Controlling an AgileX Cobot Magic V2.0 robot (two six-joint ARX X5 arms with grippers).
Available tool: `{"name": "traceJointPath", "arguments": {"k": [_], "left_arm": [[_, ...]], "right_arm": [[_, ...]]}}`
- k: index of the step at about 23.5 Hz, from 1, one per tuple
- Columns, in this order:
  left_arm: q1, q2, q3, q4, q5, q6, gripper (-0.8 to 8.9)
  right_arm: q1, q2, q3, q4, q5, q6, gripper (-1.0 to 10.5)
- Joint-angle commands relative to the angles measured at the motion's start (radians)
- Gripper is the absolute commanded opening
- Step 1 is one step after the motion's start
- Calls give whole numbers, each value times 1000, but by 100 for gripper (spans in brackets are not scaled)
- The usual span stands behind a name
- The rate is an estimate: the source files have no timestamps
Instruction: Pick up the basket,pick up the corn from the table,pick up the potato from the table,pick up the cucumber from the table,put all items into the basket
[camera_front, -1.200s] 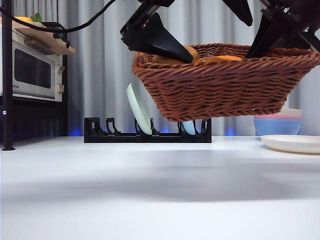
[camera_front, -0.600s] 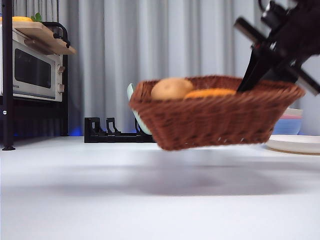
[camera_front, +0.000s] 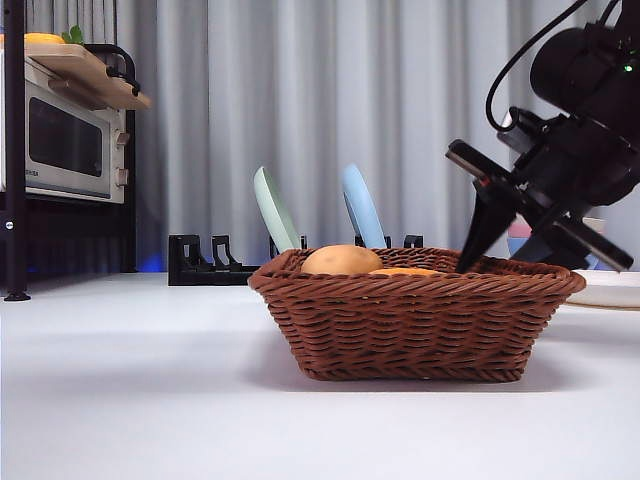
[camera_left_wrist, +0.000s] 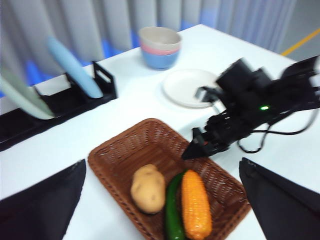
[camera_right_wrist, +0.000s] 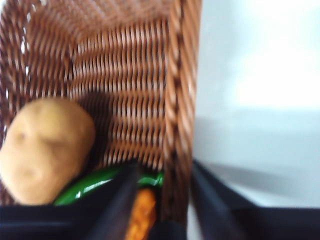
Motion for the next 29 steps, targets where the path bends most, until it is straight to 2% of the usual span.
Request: {"name": "traceJointPath", "arguments": {"k": [1, 3, 6, 8, 10, 13, 14, 15, 21, 24, 29], "left_arm": [[-2, -1, 0, -7, -41, 36, 534], [-2, -1, 0, -16, -106, 64, 533], [-2, 0, 0, -49, -268, 157, 530], [0, 0, 0, -100, -370, 185, 519], [10, 0, 0, -152, -387, 192, 364], [35, 0, 0, -238, -384, 192, 27], [43, 0, -2, -261, -379, 192, -25], [53, 0, -4, -286, -362, 192, -6], [94, -32, -117, -284, -284, 186, -8], [108, -77, -220, -210, -240, 185, -8], [117, -195, -426, -28, -136, 159, -8]], "right_arm": [[1, -43, 4, 6, 80, -41, 450], [1, -103, 4, -1, 103, -72, 444], [1, -243, 4, -45, 102, -123, 439], [2, -354, 4, -92, 102, -147, 435], [1, -435, 4, -138, 102, -166, 361], [1, -524, 4, -205, 105, -209, 127], [1, -543, 3, -221, 108, -218, 62], [2, -563, 3, -238, 119, -227, -6], [18, -667, -32, -254, 214, -252, -16], [37, -732, -83, -229, 257, -255, -16], [79, -856, -220, -133, 265, -253, -16]]}}
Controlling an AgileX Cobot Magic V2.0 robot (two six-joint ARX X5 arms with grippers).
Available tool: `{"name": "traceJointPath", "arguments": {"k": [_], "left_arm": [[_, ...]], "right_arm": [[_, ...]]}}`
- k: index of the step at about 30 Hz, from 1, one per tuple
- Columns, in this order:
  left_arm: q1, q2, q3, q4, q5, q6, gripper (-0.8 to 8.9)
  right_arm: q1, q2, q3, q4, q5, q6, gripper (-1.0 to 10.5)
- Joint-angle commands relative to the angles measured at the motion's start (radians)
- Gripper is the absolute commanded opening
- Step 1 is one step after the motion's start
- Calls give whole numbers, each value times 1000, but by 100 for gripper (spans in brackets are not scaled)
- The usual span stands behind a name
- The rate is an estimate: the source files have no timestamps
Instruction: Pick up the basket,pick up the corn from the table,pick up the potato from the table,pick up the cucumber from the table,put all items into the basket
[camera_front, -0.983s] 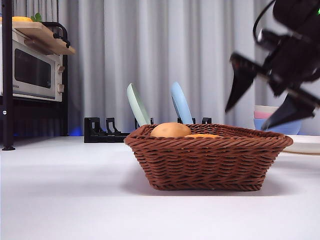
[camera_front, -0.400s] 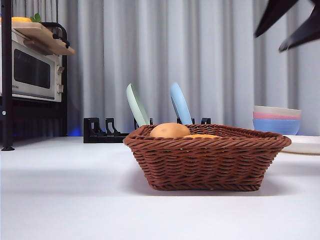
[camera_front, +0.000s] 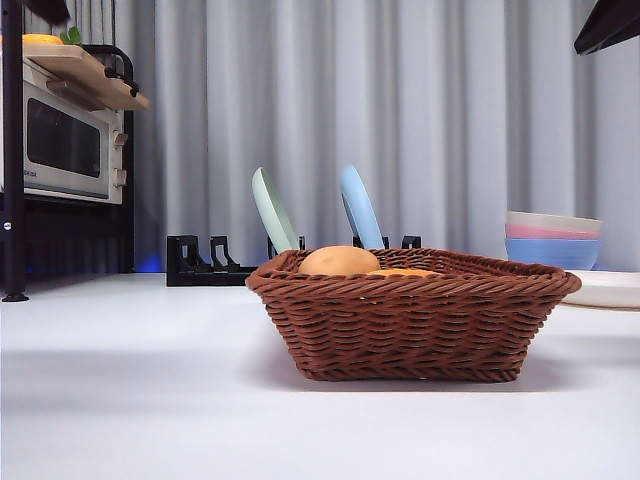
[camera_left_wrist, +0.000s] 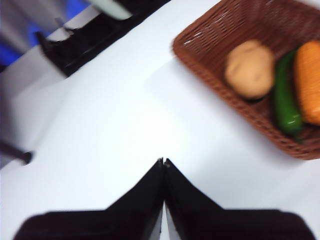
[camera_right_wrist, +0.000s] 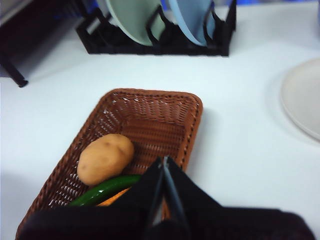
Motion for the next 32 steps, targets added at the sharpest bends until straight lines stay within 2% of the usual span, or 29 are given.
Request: {"name": "traceJointPath", "arguments": {"k": [1, 4, 6, 7, 21, 23, 28, 32], "left_arm": [[4, -80, -132, 114, 61, -26, -8], [4, -158, -225, 233, 130, -50, -8], [4, -182, -235, 240, 170, -76, -6], [4, -184, -234, 235, 175, -93, -3], [2, -173, -234, 228, 171, -96, -3], [3, -173, -234, 212, 138, 17, -3], [50, -270, -259, 191, 94, 36, -3], [173, -399, -336, 286, 175, 34, -3]], "right_arm": [[28, -80, -105, 60, 16, -5, -16], [44, -129, -164, 77, 29, 3, -15], [43, -129, -165, 66, 30, 44, -3], [43, -127, -165, 66, 31, 65, 3], [43, -126, -164, 65, 28, 67, 2], [43, -126, -164, 65, 28, 67, 2], [43, -126, -164, 65, 28, 67, 2], [43, -126, -164, 64, 28, 67, 2]]}}
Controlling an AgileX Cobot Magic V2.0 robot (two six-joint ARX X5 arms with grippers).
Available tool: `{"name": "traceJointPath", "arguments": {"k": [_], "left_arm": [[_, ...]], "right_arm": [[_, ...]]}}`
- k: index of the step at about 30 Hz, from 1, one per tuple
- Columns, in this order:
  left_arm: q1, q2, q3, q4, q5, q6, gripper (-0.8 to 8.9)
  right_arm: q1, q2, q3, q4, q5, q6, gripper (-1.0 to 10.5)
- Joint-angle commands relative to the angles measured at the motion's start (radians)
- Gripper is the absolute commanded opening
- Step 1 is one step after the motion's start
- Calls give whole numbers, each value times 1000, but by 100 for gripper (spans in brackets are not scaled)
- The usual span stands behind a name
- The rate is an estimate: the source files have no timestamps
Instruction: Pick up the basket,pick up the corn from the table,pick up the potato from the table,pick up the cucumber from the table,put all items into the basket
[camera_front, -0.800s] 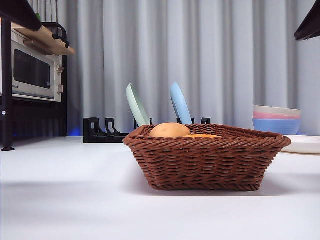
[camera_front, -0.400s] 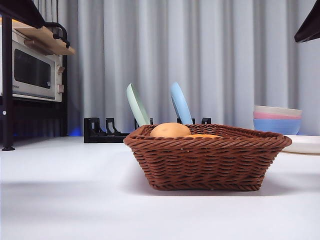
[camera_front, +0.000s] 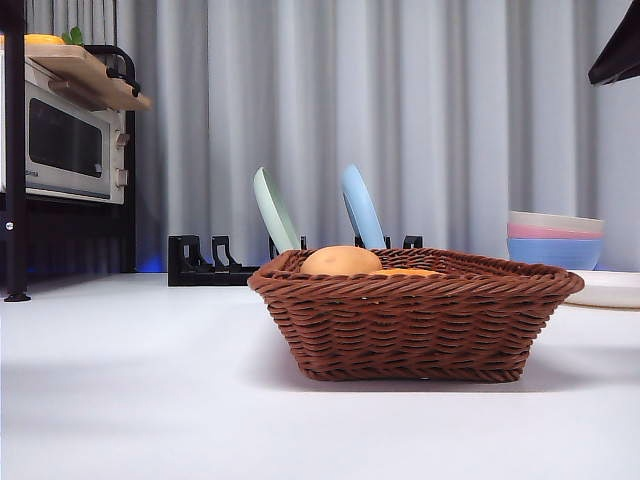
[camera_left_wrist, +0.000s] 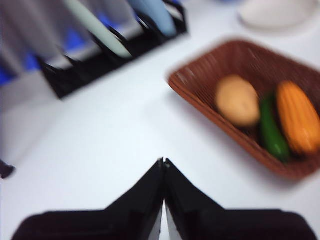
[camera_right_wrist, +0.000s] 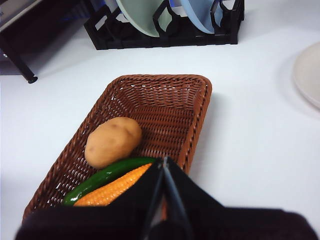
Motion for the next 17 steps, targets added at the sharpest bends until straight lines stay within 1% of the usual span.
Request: {"name": "traceJointPath", "arguments": {"k": [1, 5, 9, 13, 17], "left_arm": [[96, -89, -74, 76, 67, 15, -3], [274, -224, -206, 183, 148, 15, -3], [459, -331, -337, 230, 282, 15, -3], [591, -393, -444, 266, 352, 14, -3], [662, -438, -533, 293, 360, 3, -3]], "right_arm": [[0, -1, -7, 8, 3, 6, 2], [0, -1, -7, 8, 3, 6, 2], [0, -1, -7, 8, 3, 6, 2], [0, -1, -7, 8, 3, 6, 2], [0, -1, -7, 8, 3, 6, 3]]}}
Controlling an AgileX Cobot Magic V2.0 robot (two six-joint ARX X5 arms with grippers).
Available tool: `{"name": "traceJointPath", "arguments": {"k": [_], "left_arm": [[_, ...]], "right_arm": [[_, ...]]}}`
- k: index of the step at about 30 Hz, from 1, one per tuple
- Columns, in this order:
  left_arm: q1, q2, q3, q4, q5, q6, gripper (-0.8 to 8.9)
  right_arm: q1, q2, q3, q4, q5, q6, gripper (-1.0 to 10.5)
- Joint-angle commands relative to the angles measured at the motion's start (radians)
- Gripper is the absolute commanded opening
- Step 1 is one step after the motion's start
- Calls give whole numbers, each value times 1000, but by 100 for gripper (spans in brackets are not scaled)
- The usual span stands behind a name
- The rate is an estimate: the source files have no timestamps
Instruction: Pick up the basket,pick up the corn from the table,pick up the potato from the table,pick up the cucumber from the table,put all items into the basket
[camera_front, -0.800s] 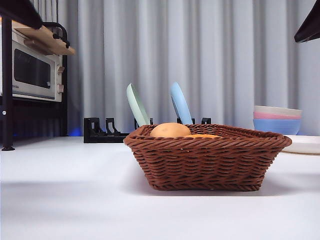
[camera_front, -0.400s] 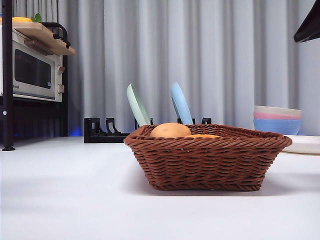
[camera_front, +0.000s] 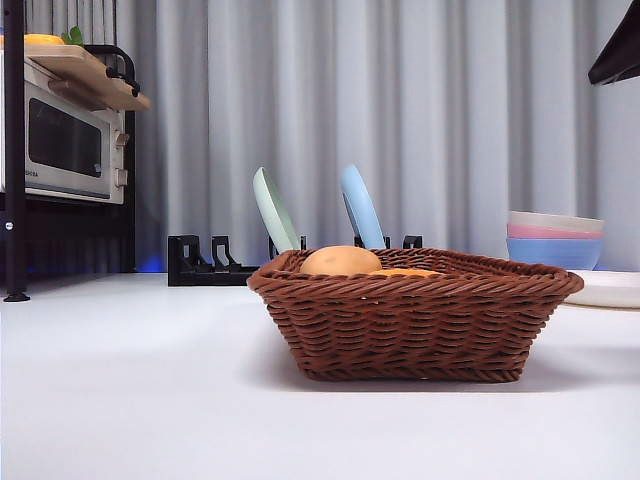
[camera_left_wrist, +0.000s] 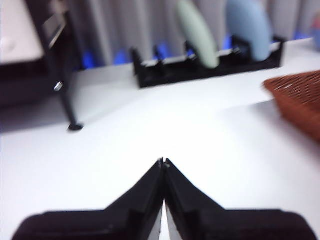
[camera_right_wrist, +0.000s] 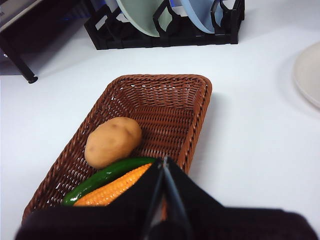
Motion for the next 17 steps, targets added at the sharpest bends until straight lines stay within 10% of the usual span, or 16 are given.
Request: {"name": "traceJointPath", "arguments": {"k": [1, 17], "left_arm": [[37, -32, -61, 30, 6, -8, -3], [84, -74, -132, 40, -2, -18, -3]], "right_arm": [[0, -1, -7, 9, 3, 6, 2], [0, -1, -7, 8, 3, 6, 2]]}}
